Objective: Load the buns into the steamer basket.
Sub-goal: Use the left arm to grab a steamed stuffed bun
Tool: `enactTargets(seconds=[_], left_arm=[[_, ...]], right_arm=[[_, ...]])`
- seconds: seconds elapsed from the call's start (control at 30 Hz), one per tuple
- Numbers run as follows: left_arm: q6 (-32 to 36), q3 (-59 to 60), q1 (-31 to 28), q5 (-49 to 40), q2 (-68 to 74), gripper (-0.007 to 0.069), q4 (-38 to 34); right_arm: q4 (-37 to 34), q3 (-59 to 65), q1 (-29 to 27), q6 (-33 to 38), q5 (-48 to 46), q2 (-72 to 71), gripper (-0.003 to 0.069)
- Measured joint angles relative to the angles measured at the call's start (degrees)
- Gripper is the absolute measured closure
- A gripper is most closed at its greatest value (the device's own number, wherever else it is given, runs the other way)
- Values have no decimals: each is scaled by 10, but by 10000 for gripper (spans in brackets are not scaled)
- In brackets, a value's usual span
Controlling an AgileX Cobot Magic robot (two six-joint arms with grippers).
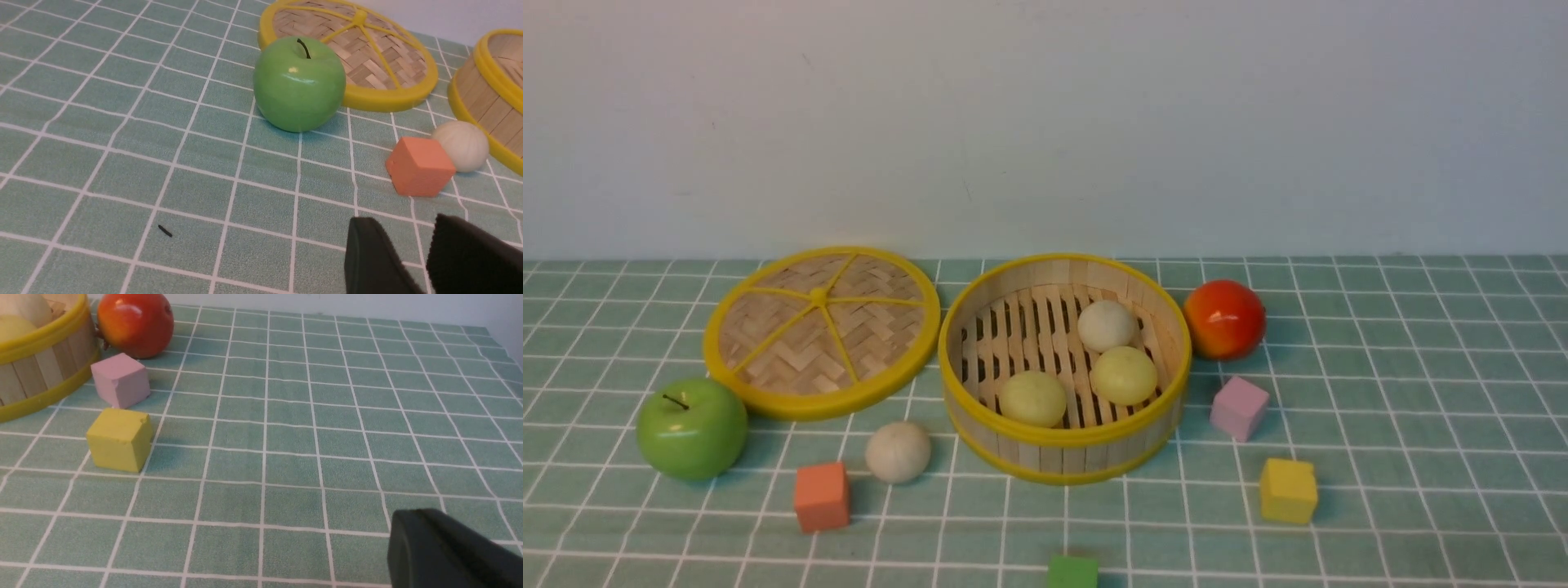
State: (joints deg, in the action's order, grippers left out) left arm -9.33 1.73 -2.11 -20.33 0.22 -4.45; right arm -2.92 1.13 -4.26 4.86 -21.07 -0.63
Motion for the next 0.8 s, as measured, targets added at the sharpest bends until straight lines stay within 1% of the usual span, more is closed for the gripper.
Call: enactTargets(seconds=[0.1,0.13,0.2,0.3,0.33,0.4,0.53,0.73,0.8], left_arm=[[17,0,0,0,0,386,31],[31,0,0,0,0,386,58],[35,0,0,0,0,386,71],[41,0,0,2,0,386,118],[42,0,0,2,0,386,121],[44,0,0,18,0,386,156],[41,0,0,53,0,386,170],[41,0,0,82,0,386,172],[30,0,0,89,0,386,165]], right_arm=[[0,0,0,0,0,0,628],[0,0,0,0,0,0,627],[0,0,0,0,0,0,627],[0,0,0,0,0,0,627],[0,0,0,0,0,0,627],[0,0,0,0,-1,0,624],[0,0,0,0,-2,0,620],[0,-1,0,0,-2,0,617],[0,-1,0,0,-3,0,615]])
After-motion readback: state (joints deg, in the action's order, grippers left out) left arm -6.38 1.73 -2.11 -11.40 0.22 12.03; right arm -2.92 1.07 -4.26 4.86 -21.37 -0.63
